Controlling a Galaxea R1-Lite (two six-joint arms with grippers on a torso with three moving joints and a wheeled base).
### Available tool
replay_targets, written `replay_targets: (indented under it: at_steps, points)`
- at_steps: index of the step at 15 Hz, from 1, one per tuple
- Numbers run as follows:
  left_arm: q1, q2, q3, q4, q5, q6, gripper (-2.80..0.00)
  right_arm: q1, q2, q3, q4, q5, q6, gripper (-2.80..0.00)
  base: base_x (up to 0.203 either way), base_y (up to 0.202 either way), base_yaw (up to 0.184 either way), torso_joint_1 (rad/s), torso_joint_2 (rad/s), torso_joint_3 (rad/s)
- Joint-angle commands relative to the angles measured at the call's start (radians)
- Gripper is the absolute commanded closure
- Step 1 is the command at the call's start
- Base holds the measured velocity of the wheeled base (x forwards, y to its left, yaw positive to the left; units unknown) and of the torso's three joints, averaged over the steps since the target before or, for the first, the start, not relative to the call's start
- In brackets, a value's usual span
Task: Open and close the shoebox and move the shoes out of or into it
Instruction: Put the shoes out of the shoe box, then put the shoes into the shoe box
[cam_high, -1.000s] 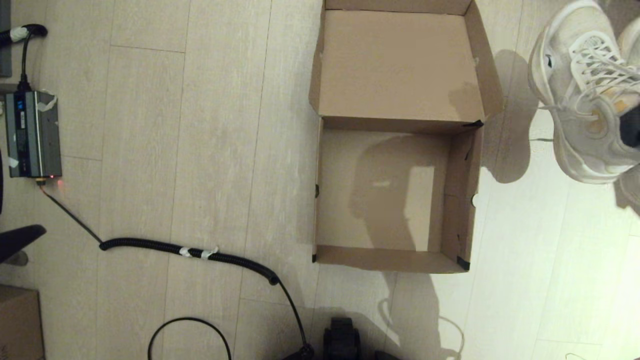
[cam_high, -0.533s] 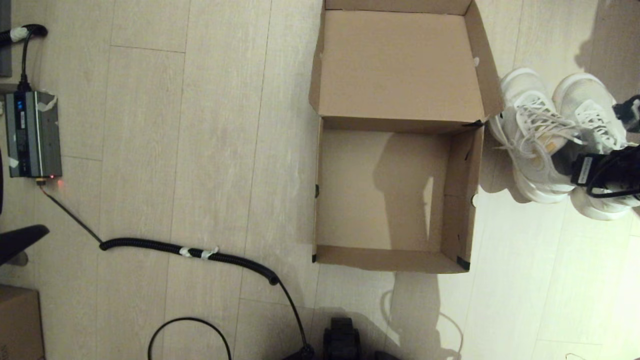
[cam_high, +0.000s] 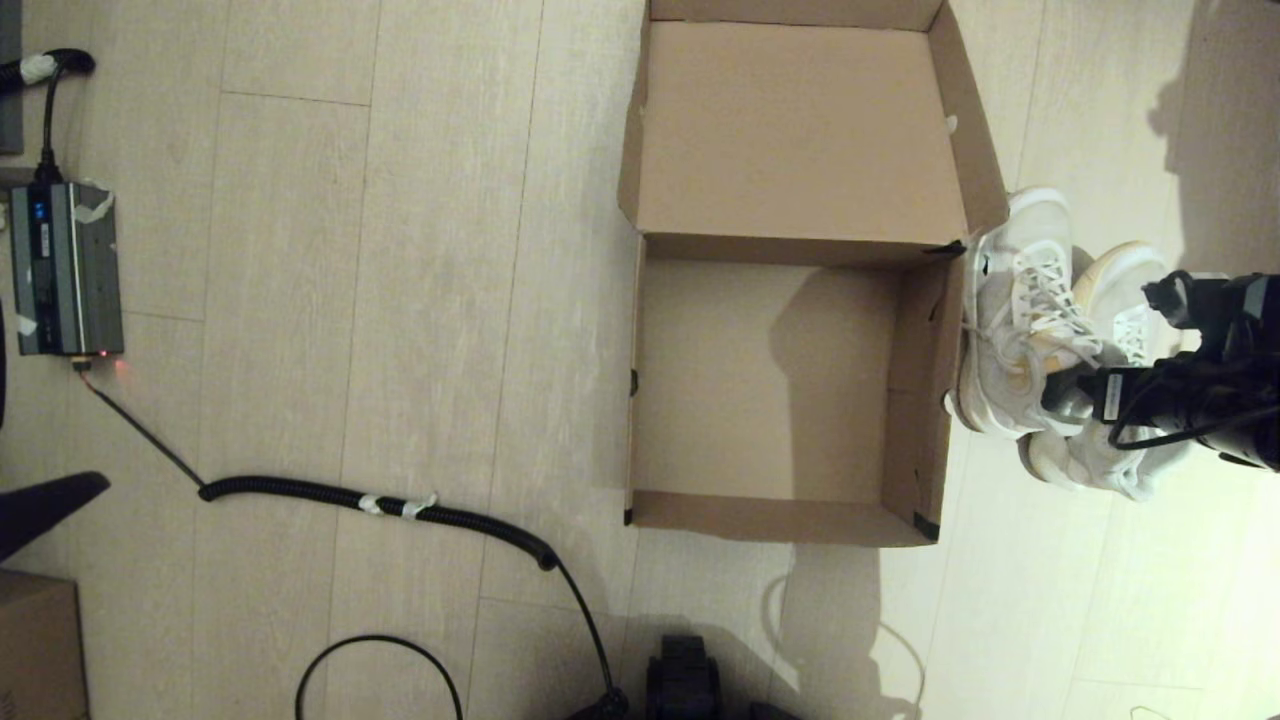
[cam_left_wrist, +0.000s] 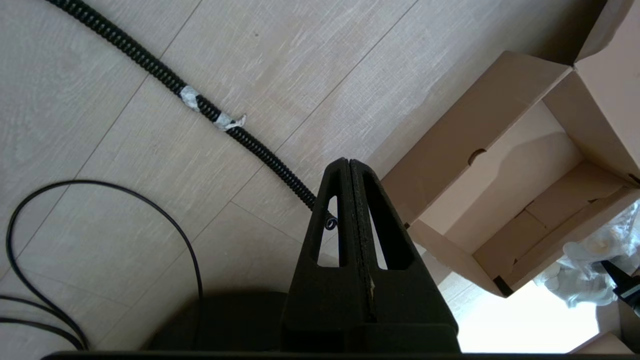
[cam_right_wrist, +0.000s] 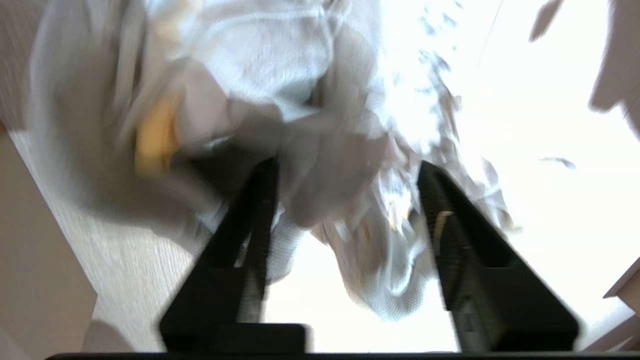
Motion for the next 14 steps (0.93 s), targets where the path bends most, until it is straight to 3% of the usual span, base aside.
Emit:
replay_targets:
  at_steps: [1,6,7,10,14]
  points:
    - [0.0,-0.014,0.003,0.001,0.0,-0.003,0.0,-0.002,-0.014,0.023,-0.001,0.0,0.001,-2.8,0.0,0.0,0.0,0.0,0.0,0.0]
    - [0.0,-0.055,-0.002,0.012,0.001,0.0,0.0,-0.006,-0.17,0.021,0.006,0.016,-0.003,-2.8,0.0,0.0,0.0,0.0,0.0,0.0]
    - [0.0,-0.066,0.004,0.013,0.001,0.0,0.0,-0.004,-0.193,-0.002,0.017,0.034,-0.012,0.0,0.0,0.0,0.0,0.0,0.0,0.0]
    - [0.0,-0.112,-0.001,0.034,0.003,0.0,0.0,0.066,-0.214,-0.034,0.078,0.116,-0.005,0.0,0.0,0.0,0.0,0.0,0.0,0.0]
    - [0.0,-0.17,0.008,0.107,0.004,0.001,0.0,0.183,-0.182,-0.058,0.076,0.123,0.03,0.0,0.0,0.0,0.0,0.0,0.0,0.0]
